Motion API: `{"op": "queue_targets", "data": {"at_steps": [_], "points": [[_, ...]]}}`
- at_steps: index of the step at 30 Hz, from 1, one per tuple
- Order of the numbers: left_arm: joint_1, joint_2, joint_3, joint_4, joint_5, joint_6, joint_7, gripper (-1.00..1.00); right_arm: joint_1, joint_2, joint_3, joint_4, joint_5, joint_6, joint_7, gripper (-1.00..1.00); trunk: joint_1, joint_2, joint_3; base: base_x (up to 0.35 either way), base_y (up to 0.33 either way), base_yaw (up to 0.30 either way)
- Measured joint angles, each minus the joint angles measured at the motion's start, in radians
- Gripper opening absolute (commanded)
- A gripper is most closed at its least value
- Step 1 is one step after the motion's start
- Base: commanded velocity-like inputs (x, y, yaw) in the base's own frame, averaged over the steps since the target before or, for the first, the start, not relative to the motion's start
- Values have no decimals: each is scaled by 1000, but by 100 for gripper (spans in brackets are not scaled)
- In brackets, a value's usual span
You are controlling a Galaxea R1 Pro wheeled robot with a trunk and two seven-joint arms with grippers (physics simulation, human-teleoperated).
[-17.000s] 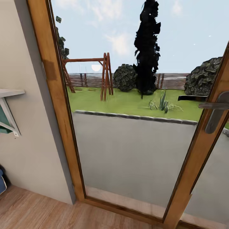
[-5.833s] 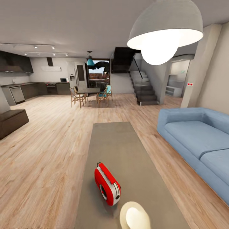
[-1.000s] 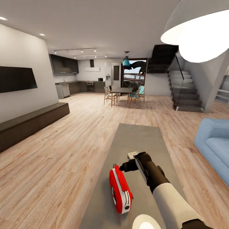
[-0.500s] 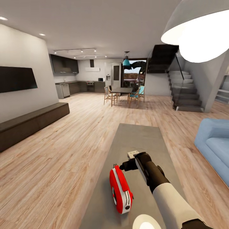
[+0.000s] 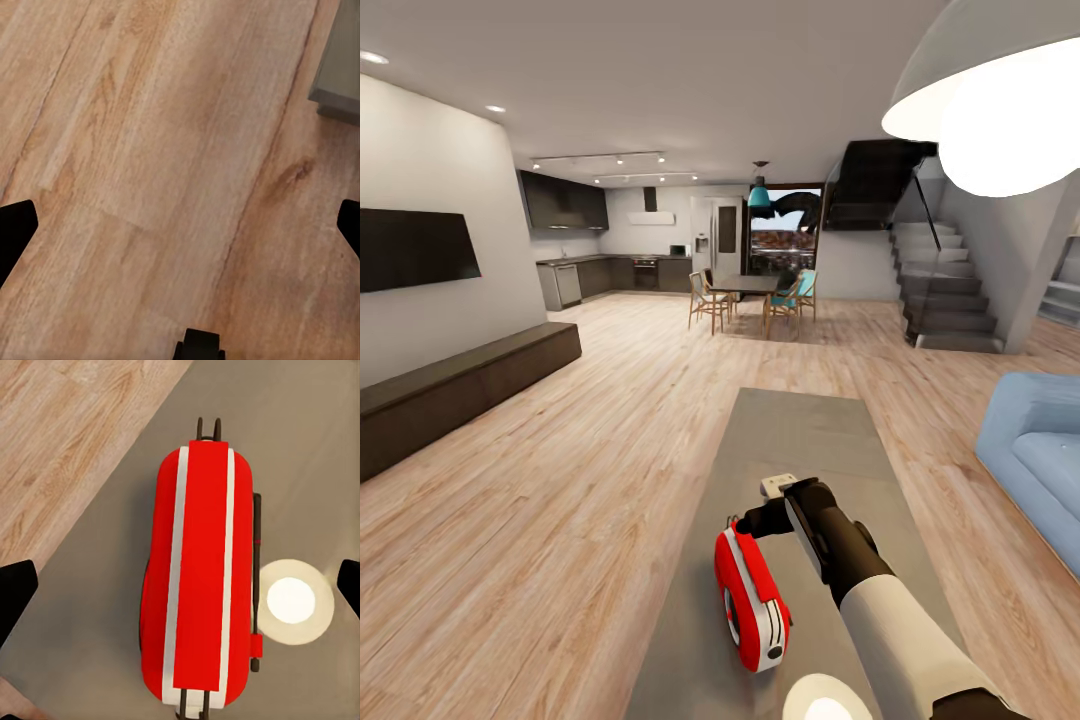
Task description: Turn on the radio receiver that's on the table in the living room.
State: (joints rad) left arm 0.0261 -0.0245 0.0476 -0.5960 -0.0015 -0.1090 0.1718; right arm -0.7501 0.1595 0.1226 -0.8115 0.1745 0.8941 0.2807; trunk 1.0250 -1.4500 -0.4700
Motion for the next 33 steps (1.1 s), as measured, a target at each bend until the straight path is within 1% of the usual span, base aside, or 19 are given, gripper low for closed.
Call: {"op": "queue_targets", "data": {"at_steps": [11, 20, 30, 33], "points": [[0, -1, -1, -1, 6, 0, -9, 100, 0, -2, -4, 1, -3, 0, -1, 100, 0, 0, 0, 0, 0, 0], [0, -13, -4, -15, 9, 0, -12, 100, 0, -3, -3, 4, -4, 0, -1, 100, 0, 0, 0, 0, 0, 0], [0, -14, -3, -19, 9, -3, -10, 100, 0, -5, -4, 12, -4, 0, -1, 100, 38, -70, -31, 0, 0, 0], [0, -14, -4, -19, 9, -3, -10, 100, 0, -5, -4, 13, -4, 0, -1, 100, 38, -70, -31, 0, 0, 0]]}}
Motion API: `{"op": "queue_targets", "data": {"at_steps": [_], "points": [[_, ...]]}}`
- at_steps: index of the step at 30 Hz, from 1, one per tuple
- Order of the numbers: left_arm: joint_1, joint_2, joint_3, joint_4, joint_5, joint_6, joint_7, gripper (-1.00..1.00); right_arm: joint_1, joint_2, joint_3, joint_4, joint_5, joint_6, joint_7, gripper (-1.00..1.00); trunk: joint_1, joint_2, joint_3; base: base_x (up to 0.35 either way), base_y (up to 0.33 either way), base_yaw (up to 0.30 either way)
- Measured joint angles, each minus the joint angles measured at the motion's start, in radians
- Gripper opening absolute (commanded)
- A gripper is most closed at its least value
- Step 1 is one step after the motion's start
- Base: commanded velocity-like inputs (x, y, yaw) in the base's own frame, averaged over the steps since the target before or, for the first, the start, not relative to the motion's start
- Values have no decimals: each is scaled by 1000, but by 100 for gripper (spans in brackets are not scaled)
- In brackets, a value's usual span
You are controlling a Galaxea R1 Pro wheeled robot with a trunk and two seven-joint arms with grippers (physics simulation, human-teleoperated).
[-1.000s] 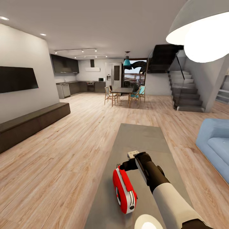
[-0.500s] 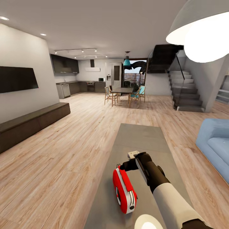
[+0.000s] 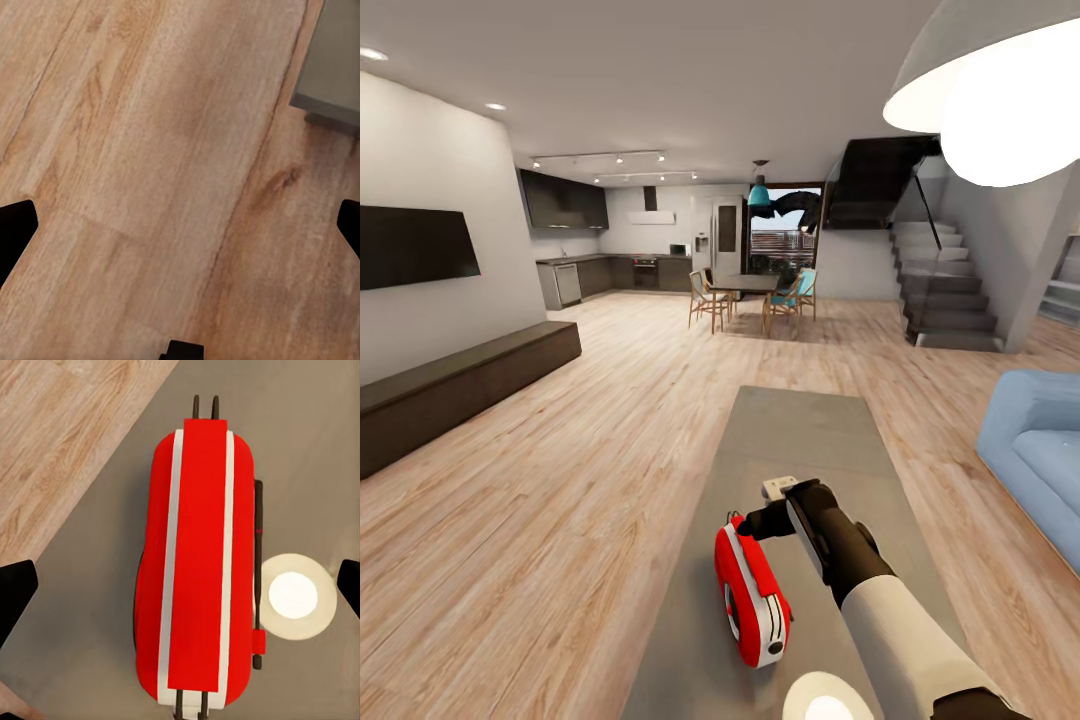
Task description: Turn on the radio receiver that's on the table in the living room.
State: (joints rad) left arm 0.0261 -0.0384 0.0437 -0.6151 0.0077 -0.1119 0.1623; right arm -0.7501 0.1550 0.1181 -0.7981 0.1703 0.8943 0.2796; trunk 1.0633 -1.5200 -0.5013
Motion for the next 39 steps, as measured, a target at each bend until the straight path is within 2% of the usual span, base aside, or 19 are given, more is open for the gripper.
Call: {"op": "queue_targets", "data": {"at_steps": [12, 18, 39], "points": [[0, 0, -1, 0, 0, 0, -1, 100, 0, 0, 0, 18, 0, 0, 0, 100, 0, 0, 0, 0, 0, 0], [0, 0, 0, 0, 0, 0, 0, 100, 0, 0, 0, 26, 0, 0, -22, 100, 23, -42, -19, 0, 0, 0], [0, -1, 0, 0, 0, 0, 0, 100, 0, 0, 1, 26, -1, 0, -37, 100, 23, -42, -19, 0, 0, 0]]}}
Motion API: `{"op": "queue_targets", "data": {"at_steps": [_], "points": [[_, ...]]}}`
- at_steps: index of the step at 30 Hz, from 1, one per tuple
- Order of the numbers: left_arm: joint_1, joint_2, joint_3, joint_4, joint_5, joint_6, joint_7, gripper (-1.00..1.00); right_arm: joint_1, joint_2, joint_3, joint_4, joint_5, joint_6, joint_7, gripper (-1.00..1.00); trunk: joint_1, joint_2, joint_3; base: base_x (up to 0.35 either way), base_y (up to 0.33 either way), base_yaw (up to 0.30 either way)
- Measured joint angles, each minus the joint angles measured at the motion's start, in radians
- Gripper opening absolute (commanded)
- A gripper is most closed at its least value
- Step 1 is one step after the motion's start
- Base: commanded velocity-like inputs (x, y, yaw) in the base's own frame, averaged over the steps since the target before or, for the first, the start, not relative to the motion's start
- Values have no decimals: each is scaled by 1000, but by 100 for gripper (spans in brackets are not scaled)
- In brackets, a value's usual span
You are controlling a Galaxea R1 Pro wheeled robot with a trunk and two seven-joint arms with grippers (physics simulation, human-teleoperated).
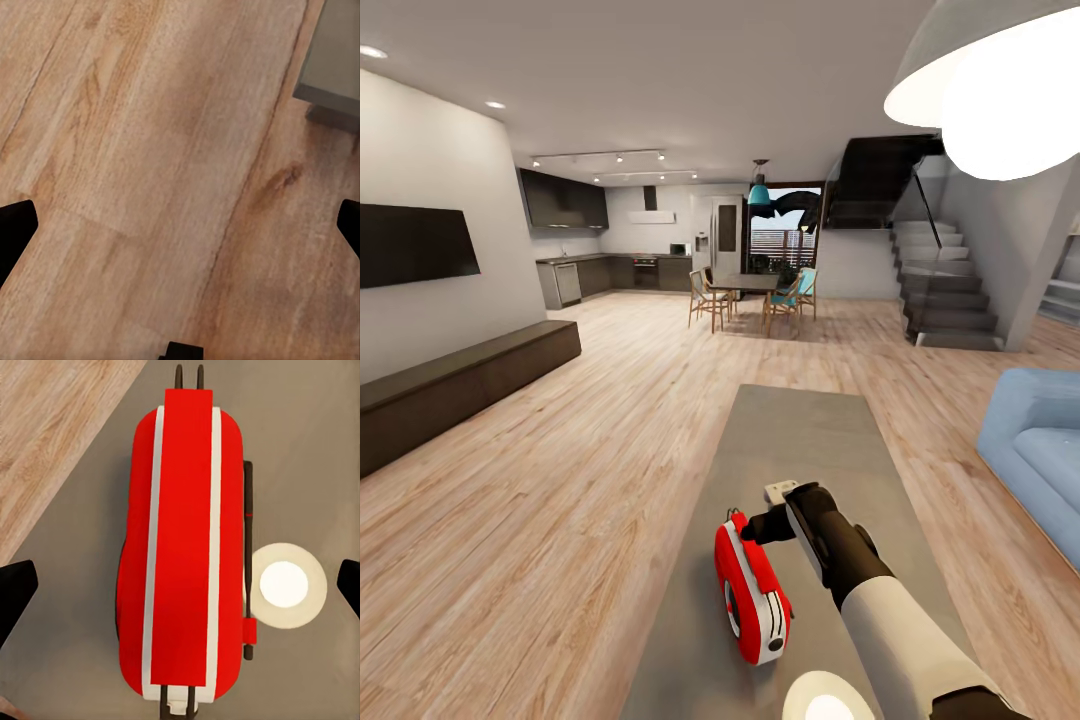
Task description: Turn on the radio receiver that's on the table in the living room.
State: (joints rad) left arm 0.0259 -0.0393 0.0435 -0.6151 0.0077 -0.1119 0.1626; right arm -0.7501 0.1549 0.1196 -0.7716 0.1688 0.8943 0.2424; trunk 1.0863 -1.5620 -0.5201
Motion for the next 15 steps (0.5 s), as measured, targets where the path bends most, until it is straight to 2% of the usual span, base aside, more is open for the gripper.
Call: {"op": "queue_targets", "data": {"at_steps": [9, 15], "points": [[0, 1, 0, 0, 0, 0, 0, 100, 0, 0, 2, 0, 0, 0, 0, 100, 0, 0, 0, 0, 0, 0], [0, 1, 0, 0, 0, 0, 2, 100, 0, 0, 2, 0, 0, 2, 0, 100, 23, -42, -19, 0, 0, 0]]}}
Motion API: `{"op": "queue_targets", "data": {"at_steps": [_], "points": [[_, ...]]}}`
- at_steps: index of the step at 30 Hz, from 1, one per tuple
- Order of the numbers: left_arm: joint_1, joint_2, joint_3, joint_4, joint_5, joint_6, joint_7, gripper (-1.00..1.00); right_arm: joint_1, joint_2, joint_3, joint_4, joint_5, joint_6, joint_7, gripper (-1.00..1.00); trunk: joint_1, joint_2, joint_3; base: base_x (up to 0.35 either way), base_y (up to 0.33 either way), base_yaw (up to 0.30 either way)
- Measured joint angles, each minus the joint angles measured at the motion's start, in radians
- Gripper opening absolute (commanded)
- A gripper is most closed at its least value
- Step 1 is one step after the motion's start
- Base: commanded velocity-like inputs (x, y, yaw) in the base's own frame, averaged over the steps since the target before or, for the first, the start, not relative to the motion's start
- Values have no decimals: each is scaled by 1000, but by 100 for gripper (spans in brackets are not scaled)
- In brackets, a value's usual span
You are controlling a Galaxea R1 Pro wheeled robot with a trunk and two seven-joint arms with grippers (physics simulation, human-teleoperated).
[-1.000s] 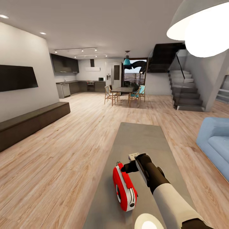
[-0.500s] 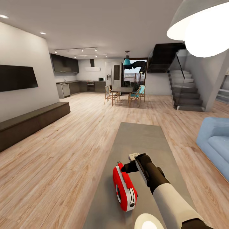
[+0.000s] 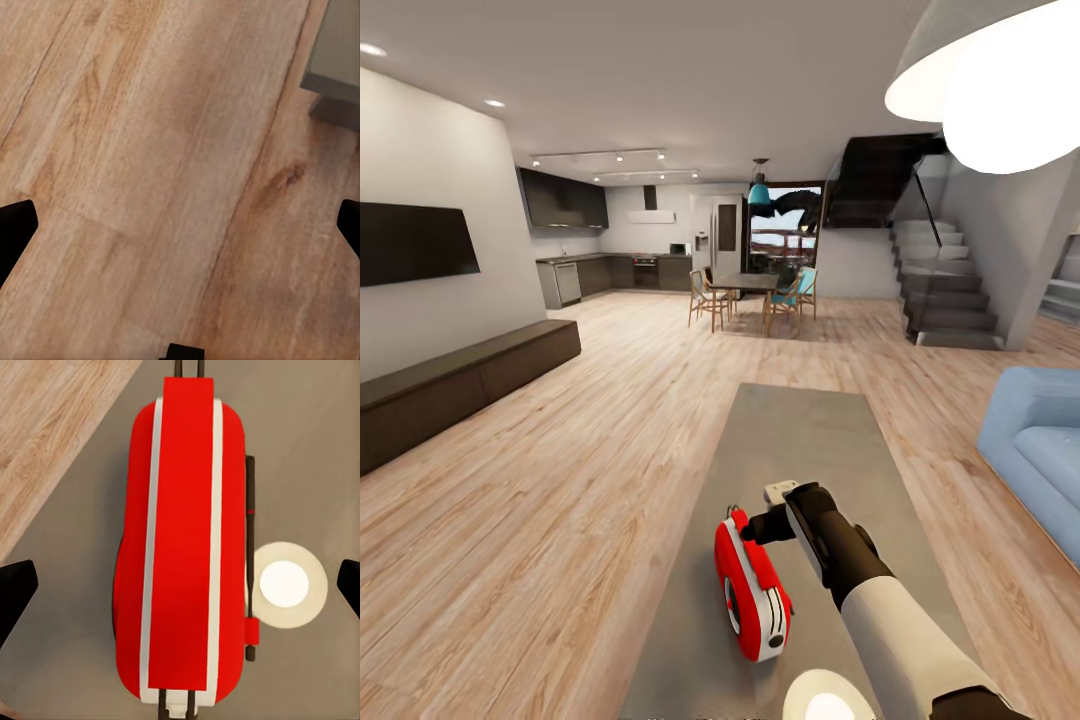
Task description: Turn on the radio receiver that's on the table in the living room.
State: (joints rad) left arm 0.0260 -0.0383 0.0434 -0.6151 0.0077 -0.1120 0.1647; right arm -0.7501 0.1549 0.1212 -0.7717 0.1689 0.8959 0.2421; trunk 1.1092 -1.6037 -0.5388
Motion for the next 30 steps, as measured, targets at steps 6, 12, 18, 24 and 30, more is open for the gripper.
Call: {"op": "queue_targets", "data": {"at_steps": [6, 12, 18, 24, 30], "points": [[0, 0, 0, 0, 0, 0, 1, 100, 0, 0, 0, 0, 0, 2, 2, 100, 23, -42, -19, 0, 0, 0], [0, 0, 0, 0, 0, 0, 1, 100, 0, 0, 0, 0, 0, 3, 4, 100, 35, -63, -28, 0, 0, 0], [0, 0, 0, 0, 0, 0, 1, 100, 0, 0, 1, 0, -1, 3, 11, 100, 35, -63, -28, 0, 0, 0], [0, 0, 0, 0, 0, 0, 1, 100, 0, 0, 1, 0, -1, 3, 8, 100, 58, -105, -47, 0, 0, 0], [0, 0, 0, 0, 0, 0, 1, 100, 0, 0, 0, 0, -2, 3, 5, 100, 69, -126, -56, 0, 0, 0]]}}
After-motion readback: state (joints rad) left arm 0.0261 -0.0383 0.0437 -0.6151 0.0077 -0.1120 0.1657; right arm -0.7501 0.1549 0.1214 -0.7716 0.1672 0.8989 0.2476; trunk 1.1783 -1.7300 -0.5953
